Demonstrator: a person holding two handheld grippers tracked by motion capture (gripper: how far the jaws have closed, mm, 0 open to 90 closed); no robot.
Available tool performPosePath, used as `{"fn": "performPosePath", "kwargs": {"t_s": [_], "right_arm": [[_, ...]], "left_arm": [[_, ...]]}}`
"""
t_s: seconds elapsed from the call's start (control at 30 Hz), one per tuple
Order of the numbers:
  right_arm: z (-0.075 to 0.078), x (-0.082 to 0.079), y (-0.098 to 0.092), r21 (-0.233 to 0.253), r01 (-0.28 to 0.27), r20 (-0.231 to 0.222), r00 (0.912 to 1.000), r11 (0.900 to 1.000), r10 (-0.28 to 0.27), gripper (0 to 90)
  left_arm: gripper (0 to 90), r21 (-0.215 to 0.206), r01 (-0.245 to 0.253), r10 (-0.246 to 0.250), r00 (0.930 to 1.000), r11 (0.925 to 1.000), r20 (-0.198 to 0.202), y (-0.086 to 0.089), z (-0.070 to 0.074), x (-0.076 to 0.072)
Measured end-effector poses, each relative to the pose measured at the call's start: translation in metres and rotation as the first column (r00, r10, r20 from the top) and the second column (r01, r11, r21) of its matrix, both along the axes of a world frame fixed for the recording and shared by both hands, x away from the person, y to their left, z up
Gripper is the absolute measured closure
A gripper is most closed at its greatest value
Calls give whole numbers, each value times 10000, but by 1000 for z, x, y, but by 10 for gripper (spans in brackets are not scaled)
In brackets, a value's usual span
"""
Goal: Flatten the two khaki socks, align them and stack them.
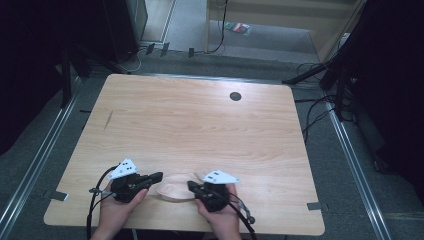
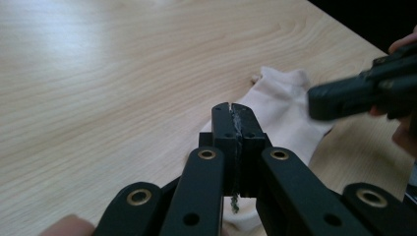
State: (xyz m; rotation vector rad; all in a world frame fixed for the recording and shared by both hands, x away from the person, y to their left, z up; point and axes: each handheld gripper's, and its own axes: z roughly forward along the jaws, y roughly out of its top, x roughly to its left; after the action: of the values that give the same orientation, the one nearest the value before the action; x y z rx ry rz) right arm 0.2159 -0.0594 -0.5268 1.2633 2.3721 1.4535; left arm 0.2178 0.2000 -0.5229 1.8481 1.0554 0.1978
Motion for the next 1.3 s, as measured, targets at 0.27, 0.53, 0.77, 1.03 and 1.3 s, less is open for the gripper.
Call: {"fn": "performPosePath", "kwargs": {"t_s": [0.27,0.53,0.77,1.03,1.3], "right_arm": [[-20,-3,63,-303,-1045,-610,9929,9941,1025,900],[-27,-12,65,-967,-1835,-733,9815,9783,1768,900],[-27,-12,58,-1034,-1944,-788,9792,9755,1868,900],[-17,-13,44,-353,-1686,-705,9836,9850,1658,900],[-4,17,-21,-1163,304,-136,9994,9927,-322,900]], "left_arm": [[900,1103,261,-142,9941,9936,-1078,-10,-21,9],[900,940,113,23,9897,9955,-1432,-7,-26,12],[873,227,-16,48,9899,9997,-1420,6,-27,10],[856,227,259,-219,9863,9994,-1638,26,-26,7],[829,862,589,-447,9864,9945,-1583,21,-28,4]]}}
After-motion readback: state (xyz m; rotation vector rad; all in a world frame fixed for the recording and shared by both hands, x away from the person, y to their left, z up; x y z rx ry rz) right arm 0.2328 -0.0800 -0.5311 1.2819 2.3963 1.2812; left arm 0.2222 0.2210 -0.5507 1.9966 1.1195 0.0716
